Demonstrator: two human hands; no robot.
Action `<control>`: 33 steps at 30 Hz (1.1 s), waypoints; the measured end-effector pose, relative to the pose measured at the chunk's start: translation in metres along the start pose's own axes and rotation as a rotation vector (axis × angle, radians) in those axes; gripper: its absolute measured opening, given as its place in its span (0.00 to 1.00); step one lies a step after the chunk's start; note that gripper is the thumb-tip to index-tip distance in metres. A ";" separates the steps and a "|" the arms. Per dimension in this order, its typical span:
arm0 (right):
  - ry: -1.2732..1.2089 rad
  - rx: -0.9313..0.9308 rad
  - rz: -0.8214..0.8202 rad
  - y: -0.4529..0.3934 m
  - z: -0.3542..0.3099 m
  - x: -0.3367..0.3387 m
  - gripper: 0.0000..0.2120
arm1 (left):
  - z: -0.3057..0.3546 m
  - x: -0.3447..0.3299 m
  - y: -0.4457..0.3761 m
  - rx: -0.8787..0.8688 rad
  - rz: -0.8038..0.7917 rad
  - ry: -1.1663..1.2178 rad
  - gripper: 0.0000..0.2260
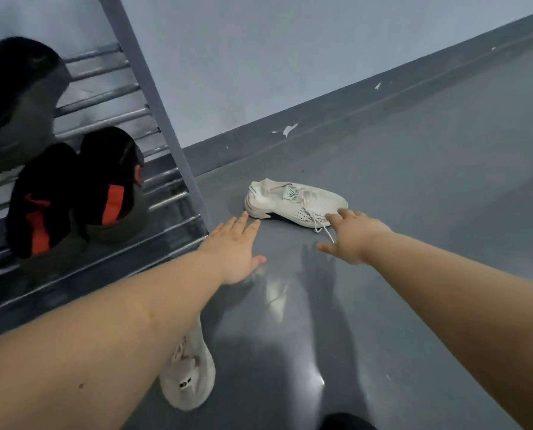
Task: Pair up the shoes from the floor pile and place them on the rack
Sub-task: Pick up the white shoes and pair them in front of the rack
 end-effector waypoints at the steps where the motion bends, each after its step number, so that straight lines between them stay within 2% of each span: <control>1: -0.022 -0.011 0.001 -0.011 0.003 -0.004 0.35 | -0.003 -0.002 -0.011 0.005 -0.011 0.007 0.33; 8: -0.272 -0.148 0.014 -0.072 0.027 -0.039 0.38 | -0.019 -0.013 -0.087 0.049 -0.035 0.073 0.34; 15: -0.469 -0.279 -0.045 -0.104 0.042 -0.073 0.43 | -0.023 -0.030 -0.140 0.102 -0.065 0.173 0.35; 19: -0.789 -0.340 0.028 -0.121 0.042 -0.075 0.44 | -0.017 -0.038 -0.148 0.060 -0.113 0.165 0.35; 23: -1.239 -0.489 0.139 -0.132 0.038 -0.072 0.40 | -0.011 -0.047 -0.152 0.036 -0.134 0.214 0.37; 27: -1.492 -0.615 0.219 -0.140 0.044 -0.075 0.36 | -0.008 -0.049 -0.154 0.041 -0.075 0.203 0.37; 31: -1.588 -0.580 0.235 -0.139 0.049 -0.080 0.17 | -0.011 -0.049 -0.156 0.007 -0.006 0.065 0.35; 33: -1.613 -0.569 0.281 -0.137 0.050 -0.084 0.13 | -0.013 -0.048 -0.155 -0.003 0.024 0.019 0.34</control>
Point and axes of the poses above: each hand's wrist, its own y-axis away from the middle knuckle, its own x-axis out of the back of the hand, z = x × y, the point moved 3 cm from there along -y, towards the middle knuckle
